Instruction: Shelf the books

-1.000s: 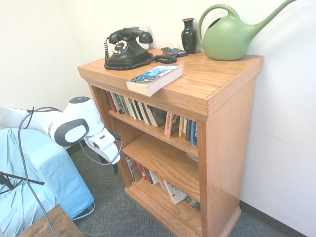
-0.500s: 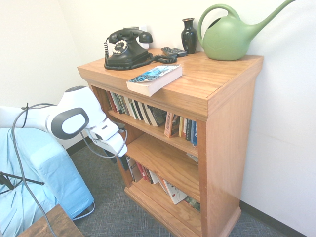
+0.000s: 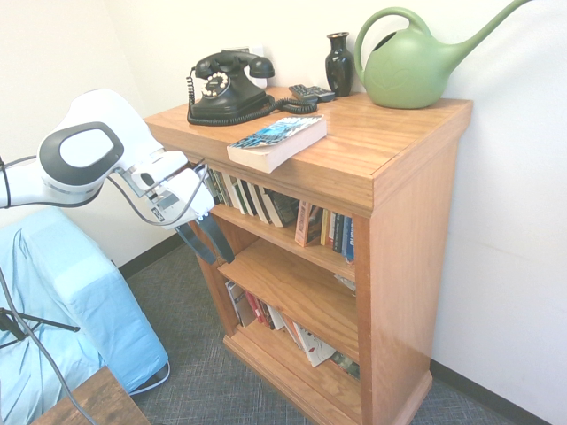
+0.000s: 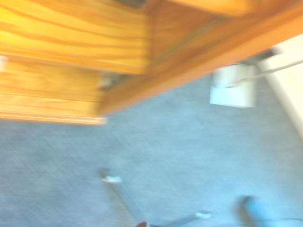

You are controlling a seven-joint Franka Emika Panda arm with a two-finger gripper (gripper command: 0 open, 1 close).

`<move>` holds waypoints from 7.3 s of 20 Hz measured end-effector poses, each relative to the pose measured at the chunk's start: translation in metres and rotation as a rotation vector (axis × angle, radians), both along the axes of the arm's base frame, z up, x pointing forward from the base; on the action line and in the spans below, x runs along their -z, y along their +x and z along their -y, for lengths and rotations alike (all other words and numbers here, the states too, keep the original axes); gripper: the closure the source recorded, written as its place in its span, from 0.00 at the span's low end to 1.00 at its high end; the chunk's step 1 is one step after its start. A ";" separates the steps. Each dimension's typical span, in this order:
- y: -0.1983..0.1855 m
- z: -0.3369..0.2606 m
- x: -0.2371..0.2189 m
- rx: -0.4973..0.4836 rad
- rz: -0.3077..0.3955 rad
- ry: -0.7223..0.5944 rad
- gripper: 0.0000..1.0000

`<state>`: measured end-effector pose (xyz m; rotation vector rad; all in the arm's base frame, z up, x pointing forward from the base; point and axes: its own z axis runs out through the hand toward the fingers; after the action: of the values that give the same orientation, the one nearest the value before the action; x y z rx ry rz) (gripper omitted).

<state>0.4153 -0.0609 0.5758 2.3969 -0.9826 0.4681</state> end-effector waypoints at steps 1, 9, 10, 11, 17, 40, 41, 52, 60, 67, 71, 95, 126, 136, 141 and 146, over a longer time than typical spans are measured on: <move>0.001 -0.001 -0.007 -0.004 -0.005 -0.037 0.00; 0.026 -0.037 -0.064 -0.030 -0.028 -0.306 0.00; 0.030 -0.042 -0.069 -0.033 -0.028 -0.333 0.00; 0.034 -0.047 -0.072 -0.034 -0.029 -0.360 0.00; 0.057 -0.053 -0.071 -0.050 -0.046 -0.544 0.00; 0.125 -0.047 -0.041 0.000 -0.049 -0.697 0.00; 0.128 -0.050 -0.041 0.001 -0.049 -0.698 0.00; 0.135 -0.040 -0.046 0.045 -0.041 -0.695 1.00; 0.137 -0.039 -0.039 0.054 -0.045 -0.692 1.00; 0.138 -0.038 -0.038 0.058 -0.045 -0.692 1.00; 0.138 -0.037 -0.037 0.060 -0.047 -0.692 1.00; 0.001 -0.050 -0.113 0.038 0.225 -0.242 1.00; 0.069 -0.036 0.156 -0.172 0.199 0.419 1.00; 0.112 -0.039 0.158 -0.154 0.236 0.443 1.00; 0.135 -0.039 0.156 -0.158 0.246 0.445 1.00; 0.144 -0.045 0.164 -0.171 0.233 0.425 1.00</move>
<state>0.5590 -0.0159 0.4116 2.8737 -1.0671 0.6686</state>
